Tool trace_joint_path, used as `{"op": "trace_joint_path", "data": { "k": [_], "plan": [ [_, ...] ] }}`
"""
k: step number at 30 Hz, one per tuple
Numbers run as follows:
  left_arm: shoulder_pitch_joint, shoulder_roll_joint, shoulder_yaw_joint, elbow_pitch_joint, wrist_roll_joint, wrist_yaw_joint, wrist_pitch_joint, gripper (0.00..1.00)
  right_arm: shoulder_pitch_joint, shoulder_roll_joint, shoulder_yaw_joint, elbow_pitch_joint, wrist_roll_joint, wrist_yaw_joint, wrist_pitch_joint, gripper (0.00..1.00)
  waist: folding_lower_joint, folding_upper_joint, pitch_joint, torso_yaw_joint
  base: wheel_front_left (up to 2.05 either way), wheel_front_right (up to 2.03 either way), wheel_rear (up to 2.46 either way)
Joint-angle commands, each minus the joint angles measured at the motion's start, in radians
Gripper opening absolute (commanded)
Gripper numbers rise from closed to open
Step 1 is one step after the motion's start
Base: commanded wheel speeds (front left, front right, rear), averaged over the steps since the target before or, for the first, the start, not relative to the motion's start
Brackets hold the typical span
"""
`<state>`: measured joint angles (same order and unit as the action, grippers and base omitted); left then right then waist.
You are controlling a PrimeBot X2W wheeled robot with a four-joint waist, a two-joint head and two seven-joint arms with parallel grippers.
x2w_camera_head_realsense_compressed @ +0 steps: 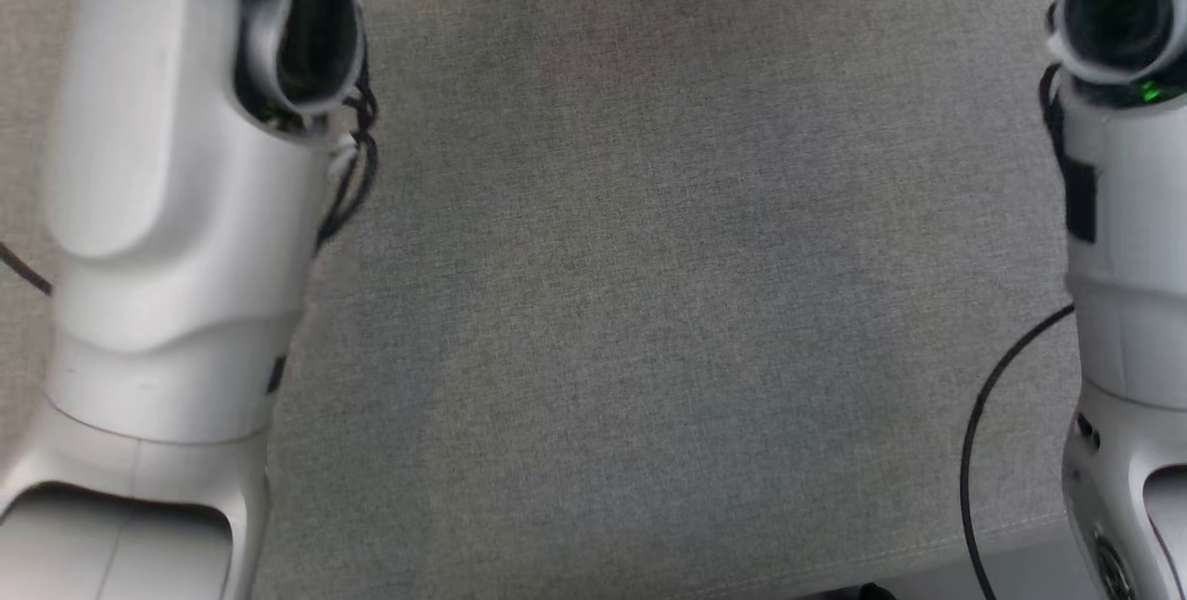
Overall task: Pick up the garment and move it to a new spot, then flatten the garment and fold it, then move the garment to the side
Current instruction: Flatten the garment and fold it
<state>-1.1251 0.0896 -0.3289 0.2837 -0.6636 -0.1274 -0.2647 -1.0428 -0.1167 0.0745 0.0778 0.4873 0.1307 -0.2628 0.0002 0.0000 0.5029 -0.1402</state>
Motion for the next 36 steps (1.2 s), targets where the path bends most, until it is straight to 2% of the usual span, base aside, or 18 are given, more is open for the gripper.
{"op": "trace_joint_path", "data": {
  "k": [1,4,8,13,16,22,26,36],
  "plan": [
    [0.043,0.011,-0.027,0.006,-0.001,-0.005,0.001,0.0,0.049,-0.029,0.039,0.019,0.002,0.0,-0.003,0.0,-0.0002,0.0,-0.017,0.02,0.0,0.0,0.0],
    [0.152,0.059,-0.144,0.036,-0.022,-0.005,0.001,0.0,0.158,-0.121,0.181,0.057,0.055,0.0,0.001,0.0,-0.0002,0.0,-0.047,0.038,0.0,0.0,0.0],
    [0.308,0.119,-0.247,0.055,-0.09,-0.005,0.0,0.0,0.328,-0.28,0.333,0.033,0.163,0.0,0.088,0.0,-0.0002,0.0,-0.107,0.062,0.0,0.0,0.0],
    [0.484,0.199,-0.325,0.072,-0.17,-0.005,0.0,0.0,0.559,-0.459,0.366,-0.048,0.26,0.0,0.258,0.0,-0.0002,0.0,-0.19,0.079,0.0,0.0,0.0],
    [0.56,0.236,-0.377,0.07,-0.215,-0.005,0.014,0.0,0.676,-0.516,0.334,-0.094,0.295,0.0,0.355,0.0,-0.0002,0.0,-0.239,0.077,0.0,0.0,0.0],
    [0.693,0.316,-0.441,0.036,-0.309,-0.004,0.092,0.0,0.885,-0.557,0.284,-0.2,0.388,0.0,0.557,0.0,-0.0002,0.0,-0.322,0.064,0.0,0.0,0.0],
    [0.773,0.362,-0.465,0.001,-0.345,-0.001,0.15,0.0,1.009,-0.555,0.232,-0.241,0.432,0.0,0.68,0.0,-0.0002,0.0,-0.362,0.069,0.0,0.0,0.0],
    [0.96,0.489,-0.523,-0.166,-0.43,0.063,0.318,0.0,1.298,-0.485,0.062,-0.35,0.496,0.0,0.981,0.0,-0.0002,0.0,-0.419,0.092,0.0,0.0,0.0]
  ]
}}
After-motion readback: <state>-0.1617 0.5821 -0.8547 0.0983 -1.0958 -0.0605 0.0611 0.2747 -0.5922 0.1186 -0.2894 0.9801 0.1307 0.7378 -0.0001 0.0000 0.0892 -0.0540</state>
